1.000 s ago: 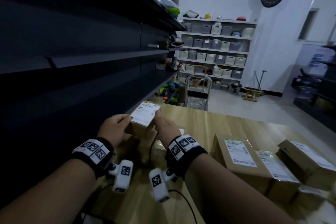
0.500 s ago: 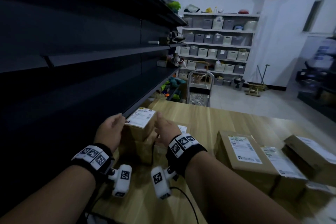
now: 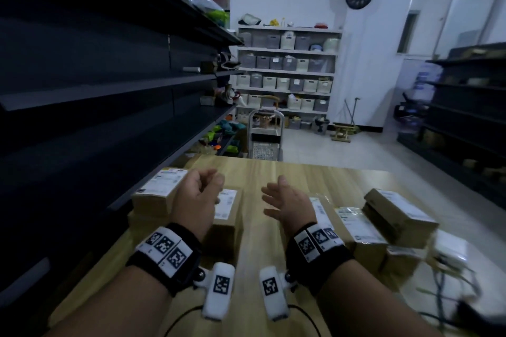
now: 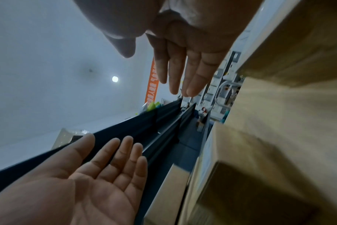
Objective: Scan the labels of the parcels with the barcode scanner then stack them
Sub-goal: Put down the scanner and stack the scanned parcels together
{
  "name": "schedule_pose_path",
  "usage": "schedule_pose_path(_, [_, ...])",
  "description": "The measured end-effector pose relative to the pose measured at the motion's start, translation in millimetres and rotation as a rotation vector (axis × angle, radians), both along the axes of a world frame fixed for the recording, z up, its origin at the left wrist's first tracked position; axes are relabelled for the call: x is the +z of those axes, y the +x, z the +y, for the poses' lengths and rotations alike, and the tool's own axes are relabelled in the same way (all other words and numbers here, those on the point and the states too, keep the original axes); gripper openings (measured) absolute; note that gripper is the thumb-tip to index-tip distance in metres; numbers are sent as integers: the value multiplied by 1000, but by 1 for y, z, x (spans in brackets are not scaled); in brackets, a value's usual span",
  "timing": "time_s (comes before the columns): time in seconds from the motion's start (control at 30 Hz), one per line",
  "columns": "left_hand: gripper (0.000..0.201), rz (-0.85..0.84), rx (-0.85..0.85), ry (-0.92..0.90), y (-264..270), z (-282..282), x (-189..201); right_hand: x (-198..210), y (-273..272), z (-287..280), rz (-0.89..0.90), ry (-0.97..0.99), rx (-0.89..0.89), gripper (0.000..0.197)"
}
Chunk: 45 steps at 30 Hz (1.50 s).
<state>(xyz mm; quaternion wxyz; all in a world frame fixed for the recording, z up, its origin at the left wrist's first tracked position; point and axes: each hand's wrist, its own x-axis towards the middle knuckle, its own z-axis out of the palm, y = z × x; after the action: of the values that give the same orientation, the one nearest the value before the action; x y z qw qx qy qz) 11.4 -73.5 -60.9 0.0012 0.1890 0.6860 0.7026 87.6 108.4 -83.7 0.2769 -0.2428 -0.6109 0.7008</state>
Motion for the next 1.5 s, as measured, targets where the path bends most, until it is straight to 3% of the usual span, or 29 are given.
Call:
schedule_pose_path(0.17, [35, -115, -177, -164, 38, 58, -36, -1, 56, 52, -91, 275, -267, 45])
schedule_pose_path(0.3, [73, -213, -281, -295, 42, 95, -77, -2, 94, 85, -362, 467, -315, 51])
schedule_pose_path(0.37, [79, -252, -312, -304, 42, 109, -93, -13, 105, 97, -438, 463, -310, 56])
schedule_pose_path(0.5, [70, -296, -361, -314, 48, 126, -109, -27, 113, 108, -412, 414, -311, 58])
schedule_pose_path(0.63, [74, -259, -384, -334, 53, 130, -109, -24, 110, 97, -332, 357, -260, 42])
schedule_pose_path(0.8, [62, -316, -354, -338, 47, 112, -100, -36, 96, 86, -289, 303, -189, 36])
schedule_pose_path(0.87, [45, -326, -342, -352, 53, 99, -83, -42, 91, 83, -264, 309, -178, 37])
schedule_pose_path(0.93, [33, -256, -320, -401, 60, 88, -69, -47, 86, 80, -256, 332, -155, 44])
schedule_pose_path(1.03, [46, -53, -246, -457, 60, 73, -54, -50, 81, 74, -280, 348, -93, 55])
schedule_pose_path(1.13, [45, 109, -138, -495, 41, 56, -36, -49, 79, 71, -341, 388, 8, 63])
schedule_pose_path(1.23, [43, 172, -112, -692, 11, 40, -23, -49, 75, 70, -390, 431, 122, 78])
schedule_pose_path(1.37, [34, 255, -166, -1104, -14, 29, -34, -54, 59, 61, -426, 498, 115, 69])
schedule_pose_path(1.5, [26, 399, -137, -1267, -20, 25, -55, -54, 43, 47, -406, 514, 129, 60])
